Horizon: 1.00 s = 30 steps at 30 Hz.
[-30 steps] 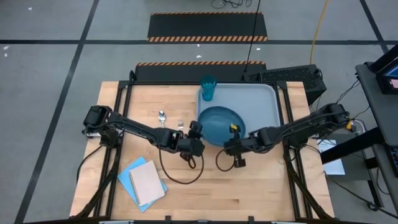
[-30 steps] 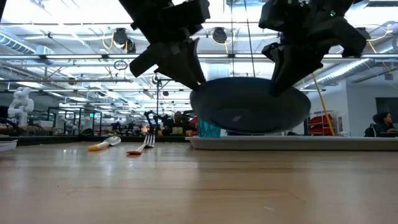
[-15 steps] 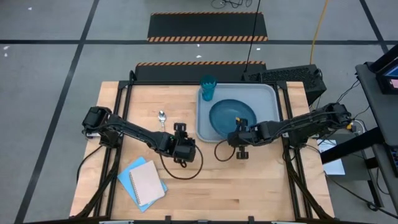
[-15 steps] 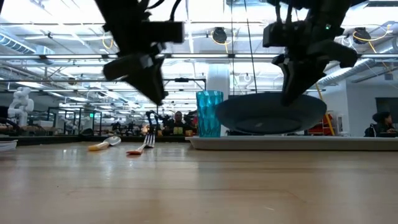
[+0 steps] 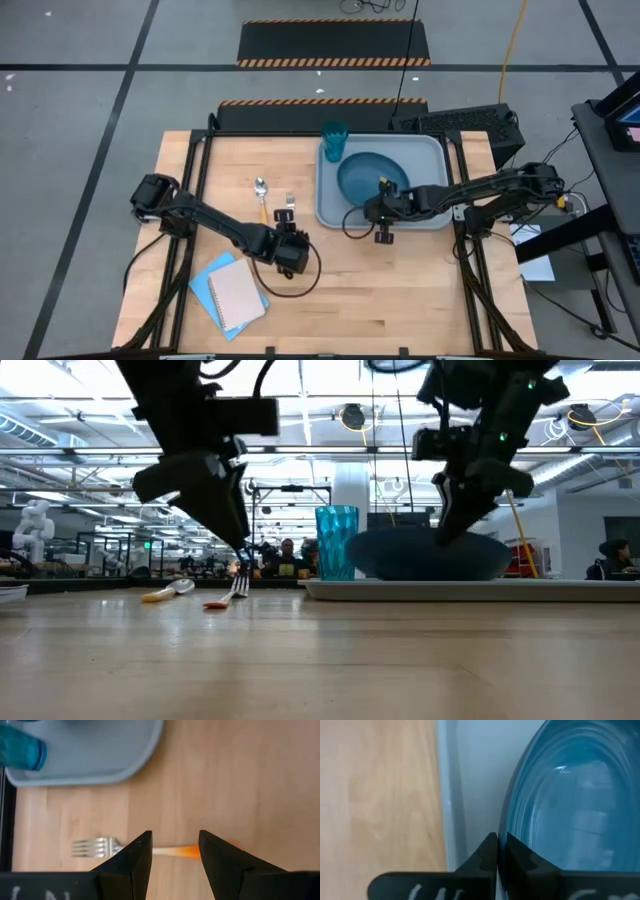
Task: Pick and place plate/cup/fork/spoon on tray
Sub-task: Put the blue plate on the gray tray, then put the orange fork on the gray tray to the right of the blue plate
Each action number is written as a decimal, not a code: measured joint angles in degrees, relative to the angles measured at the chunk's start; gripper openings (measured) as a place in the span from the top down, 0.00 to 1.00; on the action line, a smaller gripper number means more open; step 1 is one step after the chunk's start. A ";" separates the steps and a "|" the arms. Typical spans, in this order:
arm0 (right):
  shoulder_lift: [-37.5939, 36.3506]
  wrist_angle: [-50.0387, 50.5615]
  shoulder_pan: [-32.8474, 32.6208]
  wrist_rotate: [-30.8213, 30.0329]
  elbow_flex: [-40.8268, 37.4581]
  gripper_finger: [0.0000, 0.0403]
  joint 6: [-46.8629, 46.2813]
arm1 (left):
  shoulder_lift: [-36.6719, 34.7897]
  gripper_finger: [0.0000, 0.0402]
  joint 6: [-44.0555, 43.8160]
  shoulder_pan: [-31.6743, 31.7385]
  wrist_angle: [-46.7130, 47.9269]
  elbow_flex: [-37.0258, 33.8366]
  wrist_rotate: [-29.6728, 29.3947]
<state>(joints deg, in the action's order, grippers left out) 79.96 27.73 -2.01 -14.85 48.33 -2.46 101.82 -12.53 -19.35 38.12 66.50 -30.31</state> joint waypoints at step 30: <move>-2.88 -8.16 2.29 2.89 -5.52 0.91 0.09 | 0.02 0.59 4.60 -0.51 -6.82 0.00 4.46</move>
<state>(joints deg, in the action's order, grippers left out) 77.08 19.58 0.29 -11.96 42.81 -2.37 101.84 -7.93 -19.86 31.30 66.50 -25.85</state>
